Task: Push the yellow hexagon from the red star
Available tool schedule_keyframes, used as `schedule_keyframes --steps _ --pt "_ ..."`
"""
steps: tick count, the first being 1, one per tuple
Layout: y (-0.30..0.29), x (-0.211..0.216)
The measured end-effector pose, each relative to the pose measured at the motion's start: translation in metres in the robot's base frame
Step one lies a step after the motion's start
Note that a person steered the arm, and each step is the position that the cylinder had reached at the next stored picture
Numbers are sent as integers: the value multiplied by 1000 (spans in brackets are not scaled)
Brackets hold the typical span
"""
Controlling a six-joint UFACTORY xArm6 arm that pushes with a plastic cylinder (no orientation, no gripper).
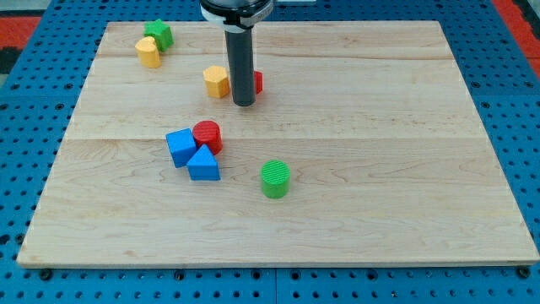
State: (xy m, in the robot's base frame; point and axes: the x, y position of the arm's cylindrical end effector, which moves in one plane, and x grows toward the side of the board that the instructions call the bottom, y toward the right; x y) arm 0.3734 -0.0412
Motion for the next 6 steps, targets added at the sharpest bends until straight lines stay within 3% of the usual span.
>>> schedule_keyframes --steps 1,3,4,5,6 --pt "-38 -10" --pt "-49 -102" --pt "5 -110" --pt "11 -122" --pt "-43 -123"
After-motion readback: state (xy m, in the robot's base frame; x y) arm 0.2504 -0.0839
